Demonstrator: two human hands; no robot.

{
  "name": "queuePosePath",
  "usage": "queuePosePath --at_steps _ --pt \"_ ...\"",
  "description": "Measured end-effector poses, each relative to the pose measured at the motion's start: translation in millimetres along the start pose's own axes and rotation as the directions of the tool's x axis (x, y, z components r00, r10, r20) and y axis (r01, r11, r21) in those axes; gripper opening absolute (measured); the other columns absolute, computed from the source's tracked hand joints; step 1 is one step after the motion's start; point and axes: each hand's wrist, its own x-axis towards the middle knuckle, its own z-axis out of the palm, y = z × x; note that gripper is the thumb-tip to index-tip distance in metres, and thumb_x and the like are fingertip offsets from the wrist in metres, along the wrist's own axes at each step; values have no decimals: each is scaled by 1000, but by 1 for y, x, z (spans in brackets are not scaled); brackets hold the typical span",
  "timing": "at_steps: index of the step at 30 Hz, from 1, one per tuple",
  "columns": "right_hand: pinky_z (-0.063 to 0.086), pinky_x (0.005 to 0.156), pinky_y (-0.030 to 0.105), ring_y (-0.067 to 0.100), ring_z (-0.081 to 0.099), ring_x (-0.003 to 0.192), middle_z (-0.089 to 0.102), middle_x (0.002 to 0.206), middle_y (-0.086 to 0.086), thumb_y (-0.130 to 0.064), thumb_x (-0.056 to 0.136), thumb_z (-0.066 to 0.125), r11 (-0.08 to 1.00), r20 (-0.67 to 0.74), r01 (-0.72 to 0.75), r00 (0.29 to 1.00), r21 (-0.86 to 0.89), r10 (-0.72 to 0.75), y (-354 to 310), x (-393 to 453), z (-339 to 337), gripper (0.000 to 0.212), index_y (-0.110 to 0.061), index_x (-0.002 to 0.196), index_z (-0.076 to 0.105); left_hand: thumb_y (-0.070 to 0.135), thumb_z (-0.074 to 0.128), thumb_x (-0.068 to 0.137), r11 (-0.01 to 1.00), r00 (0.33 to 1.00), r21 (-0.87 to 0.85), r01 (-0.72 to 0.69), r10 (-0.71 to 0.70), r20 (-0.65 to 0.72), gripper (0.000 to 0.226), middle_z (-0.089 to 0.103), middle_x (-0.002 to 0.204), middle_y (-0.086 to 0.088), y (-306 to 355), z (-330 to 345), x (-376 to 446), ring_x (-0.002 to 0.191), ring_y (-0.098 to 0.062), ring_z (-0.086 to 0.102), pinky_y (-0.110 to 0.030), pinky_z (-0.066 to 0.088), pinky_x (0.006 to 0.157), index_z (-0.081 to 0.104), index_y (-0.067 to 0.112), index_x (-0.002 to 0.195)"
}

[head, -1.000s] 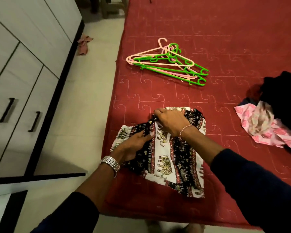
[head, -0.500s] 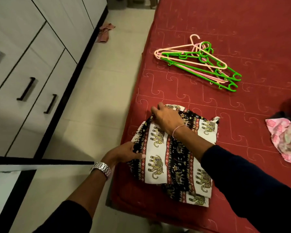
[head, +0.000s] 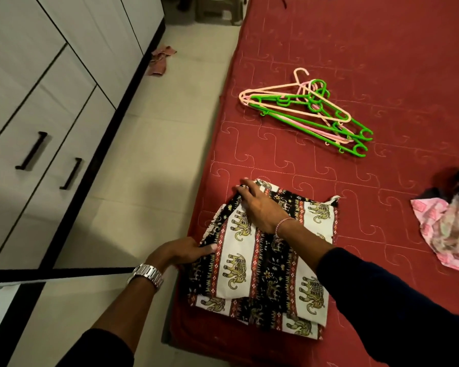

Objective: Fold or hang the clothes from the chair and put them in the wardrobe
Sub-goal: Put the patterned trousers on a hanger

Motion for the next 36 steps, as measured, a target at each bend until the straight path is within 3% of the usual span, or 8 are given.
queuePosePath --at_steps 4,6,13,19,24,29,32,36 --pt "59 89 40 35 60 119 -2 168 8 -13 102 49 997 -16 32 999 63 -31 14 -5 -8 69 -16 160 11 75 53 85 986 991 154 62 -42 -130 71 72 99 -2 6 -12 6 75 -16 69 -28 56 64 62 13 120" --pt "57 94 43 35 57 123 8 167 9 -17 104 45 996 -73 33 997 81 -27 23 -5 -15 61 -14 159 19 78 57 79 963 964 243 115 -50 -261 67 75 82 3 17 -20 9 68 -14 71 -34 60 74 66 18 108" --pt "46 108 45 31 49 129 36 154 11 -14 102 50 969 -148 -204 963 137 224 88 13 -73 47 -6 146 37 64 59 88 940 711 328 90 170 -683 47 65 88 1 111 -38 11 80 -21 64 -33 54 76 61 18 97" --pt "41 101 42 41 53 121 53 134 23 -10 97 53 924 -221 -354 899 143 379 161 39 -124 41 -2 136 47 39 62 96 909 722 316 -271 409 -558 26 66 90 0 200 -64 51 80 -18 65 -42 59 79 61 14 104" --pt "42 99 46 44 51 122 51 137 26 -7 94 54 913 -219 -391 887 113 407 199 61 -152 46 0 139 45 36 64 95 844 632 378 -380 535 -561 32 69 98 -6 266 -84 89 90 -24 65 -43 56 81 60 11 116" --pt "40 103 47 45 48 122 50 139 23 -9 92 55 927 -275 -374 890 19 365 231 95 -166 54 -3 145 42 33 67 93 856 639 115 -504 459 -617 24 71 103 -3 310 -97 132 95 -21 66 -34 53 86 67 14 108" --pt "41 100 46 41 50 115 54 137 19 -12 96 52 912 -337 -400 874 -94 349 245 114 -162 53 -7 147 42 37 68 91 812 701 -165 -560 357 -617 18 72 101 -4 313 -96 160 90 -23 69 -34 56 74 66 24 104" --pt "46 84 44 35 51 109 63 117 14 -13 97 51 895 -378 -408 869 -179 320 251 122 -154 30 -16 125 61 28 61 99 744 764 -362 -561 298 -572 21 71 100 -5 311 -87 173 76 -11 61 -25 50 62 61 17 117"
